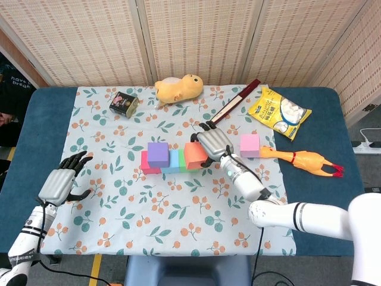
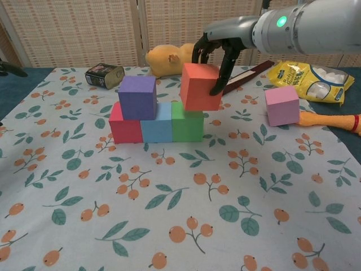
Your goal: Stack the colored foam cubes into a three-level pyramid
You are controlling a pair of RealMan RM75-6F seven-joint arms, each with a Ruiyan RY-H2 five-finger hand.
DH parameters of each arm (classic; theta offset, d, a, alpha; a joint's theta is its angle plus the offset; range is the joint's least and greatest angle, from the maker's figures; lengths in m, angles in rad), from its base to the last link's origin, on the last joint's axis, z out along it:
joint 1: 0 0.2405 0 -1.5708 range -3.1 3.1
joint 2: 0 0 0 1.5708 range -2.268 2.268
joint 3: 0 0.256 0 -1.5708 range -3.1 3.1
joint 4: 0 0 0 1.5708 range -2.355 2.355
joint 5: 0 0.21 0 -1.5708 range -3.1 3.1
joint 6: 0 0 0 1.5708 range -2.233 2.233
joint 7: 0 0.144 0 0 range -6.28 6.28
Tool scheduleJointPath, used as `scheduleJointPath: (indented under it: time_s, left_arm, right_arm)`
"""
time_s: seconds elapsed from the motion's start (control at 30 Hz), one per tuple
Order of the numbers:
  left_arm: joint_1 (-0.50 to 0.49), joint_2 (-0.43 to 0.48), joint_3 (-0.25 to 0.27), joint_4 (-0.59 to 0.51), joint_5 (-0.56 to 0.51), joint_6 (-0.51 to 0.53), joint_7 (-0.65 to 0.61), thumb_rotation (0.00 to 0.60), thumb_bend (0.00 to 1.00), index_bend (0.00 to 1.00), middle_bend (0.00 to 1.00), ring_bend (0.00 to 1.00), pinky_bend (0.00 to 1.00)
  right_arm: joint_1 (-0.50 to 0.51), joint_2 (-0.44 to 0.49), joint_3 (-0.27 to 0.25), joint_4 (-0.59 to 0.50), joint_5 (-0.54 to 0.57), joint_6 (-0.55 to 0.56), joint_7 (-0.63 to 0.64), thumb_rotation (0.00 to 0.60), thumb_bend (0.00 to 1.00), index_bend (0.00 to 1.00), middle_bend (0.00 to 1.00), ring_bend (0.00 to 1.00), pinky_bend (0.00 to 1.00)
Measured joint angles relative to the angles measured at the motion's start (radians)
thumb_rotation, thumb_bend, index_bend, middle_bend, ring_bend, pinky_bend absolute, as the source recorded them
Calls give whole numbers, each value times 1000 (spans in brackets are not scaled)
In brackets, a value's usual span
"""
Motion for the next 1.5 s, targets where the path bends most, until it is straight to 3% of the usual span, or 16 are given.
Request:
scheduleJointPath:
  time_s: [0.67, 1.5]
  left_arm:
    - [22, -2, -11, 30, 41, 13, -73, 600, 262, 112, 0, 0, 105]
    - [29, -4, -13, 62, 84, -5, -161, 600, 262, 108, 0, 0, 105]
  right_arm:
    - [151, -161, -9, 166, 169, 37, -126, 600, 111, 455, 362, 62, 0]
    - [195, -235, -1, 233, 210, 62, -182, 600, 111, 441, 362, 62, 0]
